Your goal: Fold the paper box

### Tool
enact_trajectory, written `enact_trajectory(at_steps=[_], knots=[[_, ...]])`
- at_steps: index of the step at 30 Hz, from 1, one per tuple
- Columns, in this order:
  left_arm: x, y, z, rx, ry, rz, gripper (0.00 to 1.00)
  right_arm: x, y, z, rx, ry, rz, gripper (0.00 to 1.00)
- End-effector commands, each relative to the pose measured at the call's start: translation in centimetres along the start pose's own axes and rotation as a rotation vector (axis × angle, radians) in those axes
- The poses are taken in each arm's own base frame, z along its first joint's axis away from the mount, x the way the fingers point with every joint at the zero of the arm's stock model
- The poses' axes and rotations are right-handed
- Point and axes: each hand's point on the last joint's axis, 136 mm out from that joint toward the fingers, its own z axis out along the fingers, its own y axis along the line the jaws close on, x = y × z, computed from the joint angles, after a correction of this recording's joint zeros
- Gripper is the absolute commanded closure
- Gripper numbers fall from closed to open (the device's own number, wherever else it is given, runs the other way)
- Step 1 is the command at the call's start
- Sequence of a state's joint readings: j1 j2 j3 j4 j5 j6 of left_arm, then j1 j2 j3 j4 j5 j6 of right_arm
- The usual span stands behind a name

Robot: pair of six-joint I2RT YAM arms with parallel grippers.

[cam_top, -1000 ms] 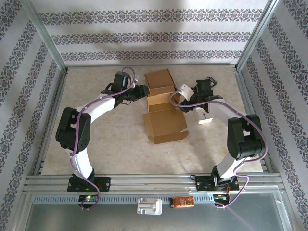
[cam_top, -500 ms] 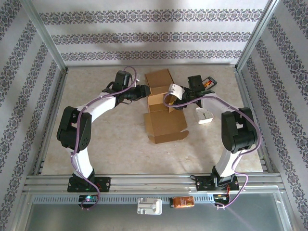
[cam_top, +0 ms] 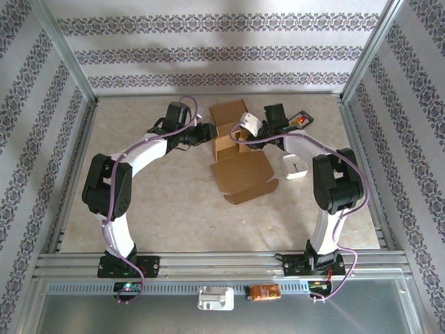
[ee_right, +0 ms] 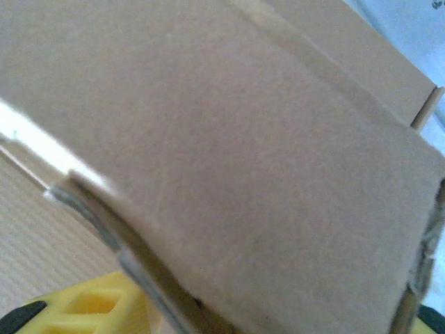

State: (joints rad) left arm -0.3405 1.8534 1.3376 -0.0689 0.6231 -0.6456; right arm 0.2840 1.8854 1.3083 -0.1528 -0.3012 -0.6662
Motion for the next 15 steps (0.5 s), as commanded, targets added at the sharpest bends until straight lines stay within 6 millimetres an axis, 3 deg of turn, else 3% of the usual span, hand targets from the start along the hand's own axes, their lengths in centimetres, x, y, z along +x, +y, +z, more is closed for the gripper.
enact_trajectory(at_steps=[1,8,12,15], knots=[[1.1,-0.6,0.8,0.022,0.043,0.023,0.6,-1.3,1.5,1.3,-0.014,0.006,0.146,0.58],[1.0,-0.8,0.8,0.027,0.037,0.023,0.6,-0.3,1.2,2.5,0.1,0.152,0.219,0.83],[1.0,-0.8,0.6,0.025,0.033,0.026,0.6,0.4,1.4,2.7,0.139,0.242,0.289,0.84],[0.9,-0.8,0.3,0.02,0.03,0.028,0.6,-0.5,2.4,2.4,0.117,0.266,0.376,0.87]])
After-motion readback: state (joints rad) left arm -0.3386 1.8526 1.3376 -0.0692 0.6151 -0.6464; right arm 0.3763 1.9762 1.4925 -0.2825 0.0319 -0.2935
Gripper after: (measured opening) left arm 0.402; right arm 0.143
